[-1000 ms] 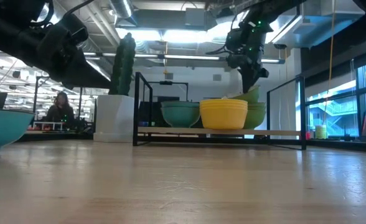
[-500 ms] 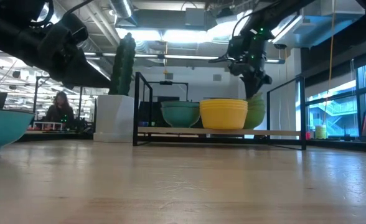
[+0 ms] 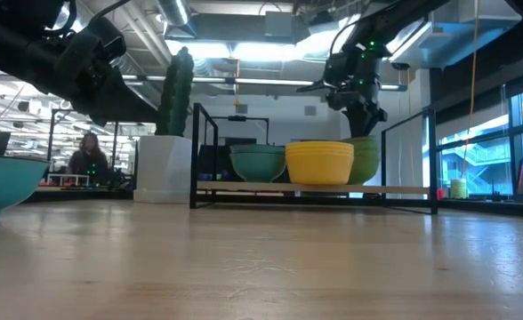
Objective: Pick & Place Mini bowls
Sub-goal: Stack the blue printed bowl on top of the blue printed bowl on the shelf
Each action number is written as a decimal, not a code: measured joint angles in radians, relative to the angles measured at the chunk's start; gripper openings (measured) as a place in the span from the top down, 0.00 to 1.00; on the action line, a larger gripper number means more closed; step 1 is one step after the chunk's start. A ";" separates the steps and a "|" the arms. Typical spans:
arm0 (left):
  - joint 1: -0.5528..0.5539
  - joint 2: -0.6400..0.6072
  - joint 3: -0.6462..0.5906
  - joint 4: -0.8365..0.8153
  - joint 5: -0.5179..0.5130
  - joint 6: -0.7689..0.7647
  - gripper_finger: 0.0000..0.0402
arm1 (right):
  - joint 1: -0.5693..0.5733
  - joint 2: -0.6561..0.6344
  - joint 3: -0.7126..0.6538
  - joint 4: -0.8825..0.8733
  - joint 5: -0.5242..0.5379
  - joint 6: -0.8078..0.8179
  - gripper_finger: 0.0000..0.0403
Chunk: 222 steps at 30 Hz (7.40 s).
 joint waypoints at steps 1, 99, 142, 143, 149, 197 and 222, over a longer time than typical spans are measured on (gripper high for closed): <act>0.000 0.000 0.000 0.000 0.000 0.000 0.99 | 0.000 0.000 0.007 -0.002 0.000 0.003 0.73; -0.098 0.000 0.000 0.105 -0.208 -0.187 0.99 | 0.805 -0.819 -1.093 1.550 -0.269 0.008 0.94; -0.411 0.181 0.426 -0.455 0.120 -0.310 0.99 | 0.735 -0.792 -1.092 1.714 -0.599 0.187 0.94; -0.435 0.180 0.435 -0.487 0.095 -0.346 0.99 | 0.736 -0.787 -1.092 1.697 -0.588 0.178 0.94; -0.451 0.150 0.601 -0.896 -0.050 -0.539 0.99 | 0.714 -0.782 -1.092 1.777 -0.691 0.276 0.94; -0.259 0.127 0.640 -1.652 0.311 -0.769 0.48 | 0.767 -0.851 -1.092 1.415 -0.407 -0.097 0.94; -0.241 0.122 0.510 -1.516 0.376 -0.541 0.36 | 0.707 -0.853 -1.092 1.415 -0.410 -0.124 0.94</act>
